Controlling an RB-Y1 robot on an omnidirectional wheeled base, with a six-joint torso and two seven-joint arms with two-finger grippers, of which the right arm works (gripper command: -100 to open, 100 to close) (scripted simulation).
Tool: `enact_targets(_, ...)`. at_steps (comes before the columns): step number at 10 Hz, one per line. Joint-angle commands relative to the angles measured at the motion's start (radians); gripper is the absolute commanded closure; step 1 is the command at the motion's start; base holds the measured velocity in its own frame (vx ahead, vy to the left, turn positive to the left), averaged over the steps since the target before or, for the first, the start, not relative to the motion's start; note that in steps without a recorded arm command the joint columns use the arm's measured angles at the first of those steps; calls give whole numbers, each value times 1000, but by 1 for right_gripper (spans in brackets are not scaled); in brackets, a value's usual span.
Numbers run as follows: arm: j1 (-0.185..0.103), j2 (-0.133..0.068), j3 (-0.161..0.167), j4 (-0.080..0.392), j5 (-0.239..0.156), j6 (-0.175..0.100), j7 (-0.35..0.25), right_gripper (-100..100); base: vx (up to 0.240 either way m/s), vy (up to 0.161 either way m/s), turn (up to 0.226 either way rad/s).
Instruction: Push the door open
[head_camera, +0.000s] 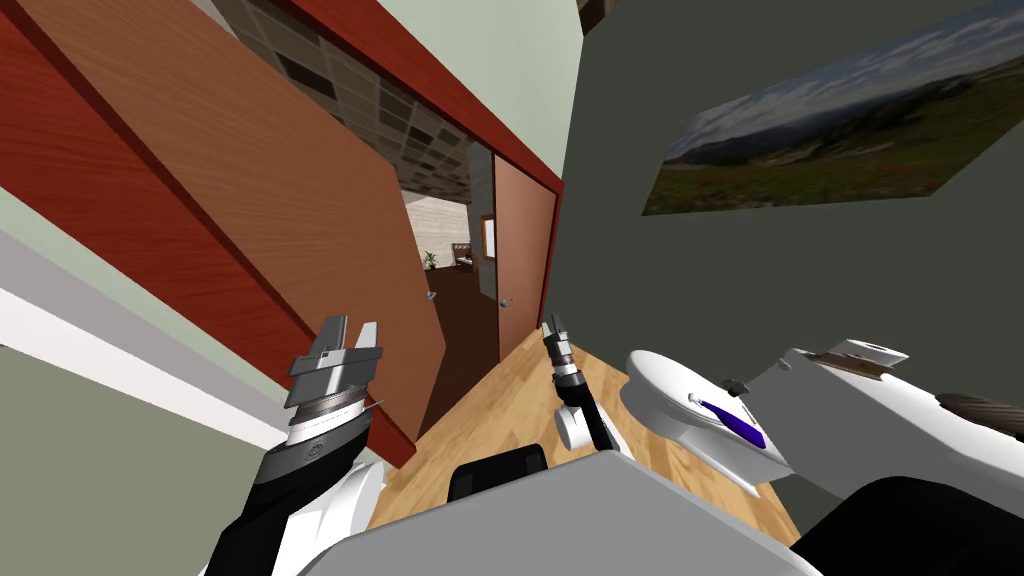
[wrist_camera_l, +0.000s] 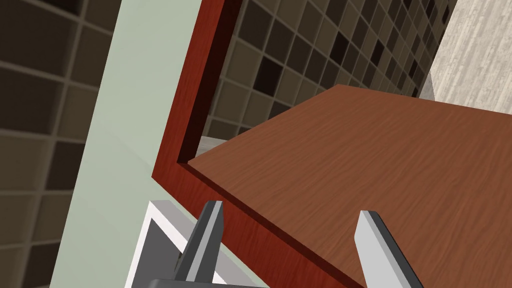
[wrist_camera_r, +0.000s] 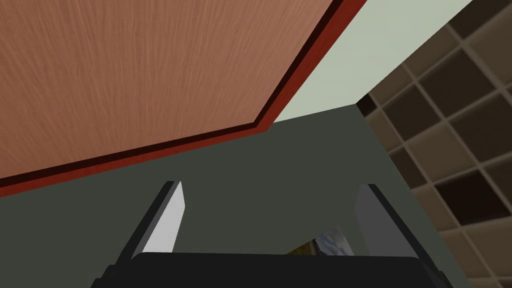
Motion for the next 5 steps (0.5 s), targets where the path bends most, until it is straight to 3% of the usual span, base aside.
enact_targets(1, -20, -7, 9, 40, -1, -4, -6, -100, 99, -45, 24)
enact_targets(5, -67, -21, 35, 149, -3, -27, -19, -100, 94, -53, 28)
